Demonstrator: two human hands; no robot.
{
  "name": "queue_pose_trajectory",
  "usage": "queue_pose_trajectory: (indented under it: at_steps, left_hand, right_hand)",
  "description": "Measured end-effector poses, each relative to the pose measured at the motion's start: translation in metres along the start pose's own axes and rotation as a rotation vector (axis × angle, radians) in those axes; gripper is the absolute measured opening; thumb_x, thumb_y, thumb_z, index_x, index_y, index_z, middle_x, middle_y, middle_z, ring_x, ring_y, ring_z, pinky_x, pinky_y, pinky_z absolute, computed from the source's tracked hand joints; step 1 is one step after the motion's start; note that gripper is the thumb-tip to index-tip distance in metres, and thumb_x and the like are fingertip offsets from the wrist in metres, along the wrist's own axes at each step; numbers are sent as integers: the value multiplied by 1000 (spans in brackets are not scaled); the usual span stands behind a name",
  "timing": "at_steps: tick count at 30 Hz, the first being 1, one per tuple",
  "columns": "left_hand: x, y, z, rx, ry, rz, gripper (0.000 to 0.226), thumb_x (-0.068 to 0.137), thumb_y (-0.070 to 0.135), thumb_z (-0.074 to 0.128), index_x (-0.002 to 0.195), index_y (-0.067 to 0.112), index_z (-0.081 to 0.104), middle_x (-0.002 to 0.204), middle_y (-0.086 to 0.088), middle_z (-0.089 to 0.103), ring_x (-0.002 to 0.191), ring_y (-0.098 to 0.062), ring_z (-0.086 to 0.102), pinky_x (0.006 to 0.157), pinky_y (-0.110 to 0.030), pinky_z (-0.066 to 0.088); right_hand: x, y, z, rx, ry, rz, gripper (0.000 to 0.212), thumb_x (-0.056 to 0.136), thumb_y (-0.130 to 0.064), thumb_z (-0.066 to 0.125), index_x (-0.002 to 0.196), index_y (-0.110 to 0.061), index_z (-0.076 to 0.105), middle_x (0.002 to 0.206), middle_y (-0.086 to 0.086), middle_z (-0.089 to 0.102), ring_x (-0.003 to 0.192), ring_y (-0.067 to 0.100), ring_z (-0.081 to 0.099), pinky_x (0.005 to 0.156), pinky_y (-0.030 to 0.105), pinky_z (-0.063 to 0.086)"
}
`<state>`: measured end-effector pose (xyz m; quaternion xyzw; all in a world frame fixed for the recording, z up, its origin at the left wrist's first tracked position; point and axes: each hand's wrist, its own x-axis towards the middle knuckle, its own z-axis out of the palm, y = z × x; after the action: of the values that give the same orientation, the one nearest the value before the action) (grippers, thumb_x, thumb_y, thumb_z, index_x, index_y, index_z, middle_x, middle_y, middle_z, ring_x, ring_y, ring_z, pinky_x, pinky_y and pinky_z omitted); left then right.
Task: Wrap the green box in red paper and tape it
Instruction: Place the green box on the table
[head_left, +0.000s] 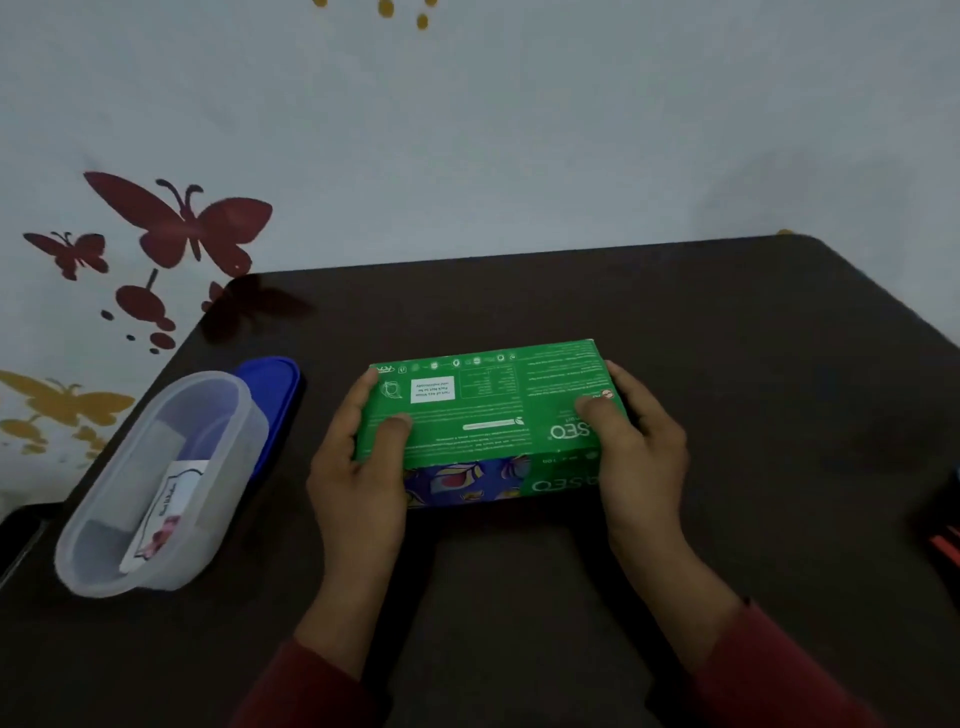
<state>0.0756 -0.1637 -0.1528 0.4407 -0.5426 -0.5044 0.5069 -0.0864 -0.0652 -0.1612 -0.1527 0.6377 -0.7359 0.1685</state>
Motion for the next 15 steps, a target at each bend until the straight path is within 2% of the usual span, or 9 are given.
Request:
queue_pose_trajectory:
  at_steps: [2, 4, 6, 8, 11, 15]
  left_hand:
    - [2, 0, 0, -25, 11, -5, 45, 96, 12, 65, 133, 37, 68, 118, 16, 73, 98, 0, 72, 76, -17, 57]
    - [-1, 1, -2, -51, 24, -5, 43, 96, 15, 65, 132, 37, 68, 110, 22, 73, 94, 2, 72, 75, -16, 57]
    - [-2, 1, -2, -52, 37, -11, 37, 97, 21, 65, 131, 35, 70, 112, 21, 73, 98, 0, 71, 88, -26, 59]
    - [-7, 4, -5, -54, 31, -3, 34, 98, 27, 64, 131, 32, 71, 120, 15, 73, 105, -5, 70, 99, -37, 57]
    - [-13, 8, -11, -27, 2, 14, 40, 92, 38, 65, 131, 30, 70, 121, 13, 73, 107, -9, 71, 102, -43, 55]
    - [-24, 14, -18, 57, -42, 54, 44, 95, 39, 62, 137, 27, 66, 132, 6, 70, 115, -13, 67, 107, -43, 51]
  right_hand:
    - [1, 0, 0, -18, -3, 5, 32, 84, -21, 72, 111, -35, 78, 94, -14, 79, 88, 10, 75, 80, 34, 58]
    - [-5, -2, -3, -49, 13, -22, 30, 82, -26, 71, 108, -38, 78, 89, -16, 78, 86, 9, 75, 81, 37, 60]
    - [-11, 0, -4, -111, 35, -60, 30, 81, -32, 69, 109, -37, 78, 85, -16, 77, 86, 9, 73, 86, 39, 60]
    - [-20, -1, -8, -145, 39, -96, 28, 87, -28, 69, 113, -35, 76, 84, -15, 76, 86, 10, 72, 87, 37, 58]
    - [-34, -4, -16, -167, 20, -127, 27, 92, -30, 68, 119, -30, 74, 89, -12, 75, 90, 13, 72, 87, 33, 56]
    - [-45, -8, -23, -161, 18, -155, 27, 95, -39, 69, 117, -24, 72, 95, -6, 75, 93, 16, 72, 79, 28, 52]
